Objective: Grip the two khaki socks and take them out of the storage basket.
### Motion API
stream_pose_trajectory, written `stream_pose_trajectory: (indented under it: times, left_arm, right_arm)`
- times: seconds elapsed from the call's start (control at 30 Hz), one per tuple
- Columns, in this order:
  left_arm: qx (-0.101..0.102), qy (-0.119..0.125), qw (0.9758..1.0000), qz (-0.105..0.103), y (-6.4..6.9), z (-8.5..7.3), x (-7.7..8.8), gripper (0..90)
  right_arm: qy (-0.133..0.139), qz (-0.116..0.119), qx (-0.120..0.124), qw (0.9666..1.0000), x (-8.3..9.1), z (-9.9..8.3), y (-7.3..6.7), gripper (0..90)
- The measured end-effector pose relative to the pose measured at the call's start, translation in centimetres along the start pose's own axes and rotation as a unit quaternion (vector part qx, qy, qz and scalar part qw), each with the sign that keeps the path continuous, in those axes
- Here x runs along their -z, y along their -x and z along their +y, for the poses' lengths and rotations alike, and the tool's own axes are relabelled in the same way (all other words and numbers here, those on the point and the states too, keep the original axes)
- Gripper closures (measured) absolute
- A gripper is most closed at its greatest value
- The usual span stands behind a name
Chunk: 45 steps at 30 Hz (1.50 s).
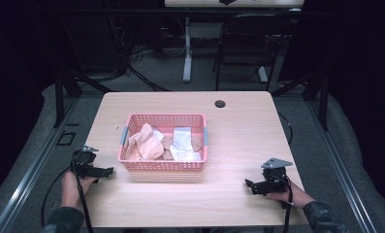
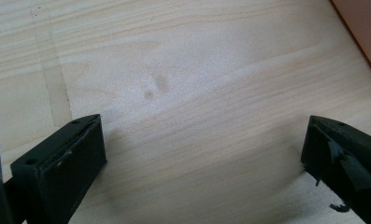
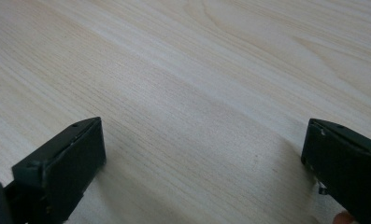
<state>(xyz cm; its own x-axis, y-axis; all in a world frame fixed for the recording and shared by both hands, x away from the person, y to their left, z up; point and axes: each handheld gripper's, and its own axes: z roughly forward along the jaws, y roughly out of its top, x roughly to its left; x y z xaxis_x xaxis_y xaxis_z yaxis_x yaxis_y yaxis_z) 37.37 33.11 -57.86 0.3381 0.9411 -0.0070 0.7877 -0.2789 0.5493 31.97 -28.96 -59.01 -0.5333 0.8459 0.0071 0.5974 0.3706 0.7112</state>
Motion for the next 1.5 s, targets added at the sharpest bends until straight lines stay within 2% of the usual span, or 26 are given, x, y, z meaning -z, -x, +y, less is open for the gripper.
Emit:
stream_pose_trajectory:
  times: [0.3, 0.6, 0.83, 0.87, 1.03, 1.23, 1.5]
  left_arm:
    - [-0.002, -0.004, 1.0, -0.004, 0.0, 0.1, 0.0, 0.0]
    - [0.005, -0.01, 0.9999, 0.001, 0.2, 0.2, 0.0, 0.0]
    - [-0.003, -0.019, 0.9998, 0.009, 0.3, 0.4, 0.3, 0.9]
    - [0.001, -0.019, 0.9998, 0.001, 0.2, 0.5, 0.4, 0.9]
    - [0.008, -0.004, 1.0, -0.002, 0.1, 0.9, 1.3, 0.4]
    - [0.001, -0.007, 1.0, 0.001, 0.5, 1.4, 2.1, 0.1]
    - [-0.008, -0.011, 0.9999, -0.006, 0.8, 2.0, 3.4, 0.1]
  right_arm:
    - [0.0, 0.0, 0.0, 1.0, 0.0, 0.0, 0.0, 0.0]
    - [0.0, 0.001, 0.0, 1.0, 0.0, 0.0, 0.0, 0.0]
    - [-0.001, 0.002, 0.003, 1.0, 0.0, 0.0, 0.1, 0.0]
    - [0.0, 0.003, 0.004, 1.0, 0.0, 0.0, 0.1, 0.0]
    - [0.0, 0.003, 0.004, 1.0, 0.0, 0.0, 0.1, 0.0]
    - [0.0, 0.002, 0.004, 1.0, 0.0, 0.0, 0.1, 0.0]
    - [0.0, 0.002, 0.004, 1.0, 0.0, 0.0, 0.1, 0.0]
